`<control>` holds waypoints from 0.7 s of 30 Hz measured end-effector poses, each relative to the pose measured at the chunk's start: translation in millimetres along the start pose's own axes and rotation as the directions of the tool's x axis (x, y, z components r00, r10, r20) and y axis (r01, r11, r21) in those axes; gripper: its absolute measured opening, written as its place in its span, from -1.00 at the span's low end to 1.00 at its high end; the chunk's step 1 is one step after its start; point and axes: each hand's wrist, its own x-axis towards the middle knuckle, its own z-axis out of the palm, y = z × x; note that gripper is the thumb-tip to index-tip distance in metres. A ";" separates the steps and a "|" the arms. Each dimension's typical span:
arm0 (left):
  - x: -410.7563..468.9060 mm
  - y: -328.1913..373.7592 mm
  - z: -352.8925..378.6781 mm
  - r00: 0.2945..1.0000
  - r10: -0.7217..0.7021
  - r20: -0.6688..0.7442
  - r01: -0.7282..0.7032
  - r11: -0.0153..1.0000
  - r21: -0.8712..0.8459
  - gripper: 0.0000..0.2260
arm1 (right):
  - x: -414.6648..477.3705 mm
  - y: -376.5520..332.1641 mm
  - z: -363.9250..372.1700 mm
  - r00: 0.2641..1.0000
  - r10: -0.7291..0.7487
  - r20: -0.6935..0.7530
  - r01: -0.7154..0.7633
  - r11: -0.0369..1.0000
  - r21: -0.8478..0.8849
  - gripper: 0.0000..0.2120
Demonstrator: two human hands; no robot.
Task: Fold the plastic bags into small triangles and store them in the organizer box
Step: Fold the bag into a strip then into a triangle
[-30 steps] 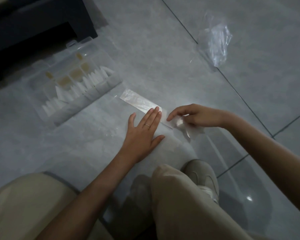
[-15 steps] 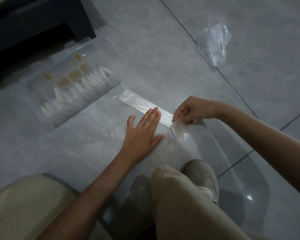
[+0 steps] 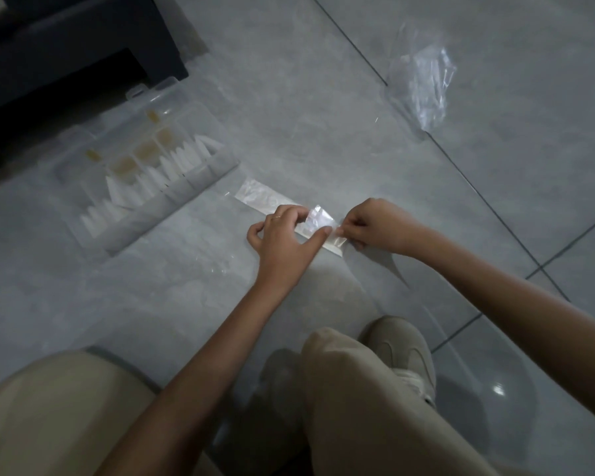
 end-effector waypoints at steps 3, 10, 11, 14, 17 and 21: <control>2.0 0.8 2.3 1.000 -0.013 0.000 0.013 1.000 0.018 -0.80 | -6.6 -2.2 6.0 0.997 -0.034 -0.063 0.032 0.999 -0.035 -0.71; 2.6 0.6 2.8 0.999 -0.040 0.000 0.040 0.999 -0.023 -0.72 | -11.8 1.5 18.0 0.981 -0.065 -0.182 0.053 0.996 -0.070 -0.71; 3.1 2.2 2.4 0.999 -0.051 0.009 0.052 0.998 -0.030 -0.68 | -12.4 1.6 18.0 0.980 -0.066 -0.188 0.053 0.996 -0.069 -0.71; 6.0 2.3 1.1 0.996 -0.084 0.033 0.085 0.996 -0.038 -0.75 | -15.3 2.1 18.0 0.978 -0.065 -0.199 0.055 0.997 -0.056 -0.72; 7.0 1.2 0.6 0.996 -0.085 0.017 0.086 0.996 -0.039 -0.92 | -16.9 1.5 17.9 0.978 -0.040 -0.203 0.030 0.998 -0.049 -0.72; 6.8 6.6 2.0 0.994 -0.104 -0.029 0.104 0.995 -0.010 -0.89 | -17.2 -0.3 16.4 0.987 0.014 -0.162 -0.022 0.999 -0.046 -0.71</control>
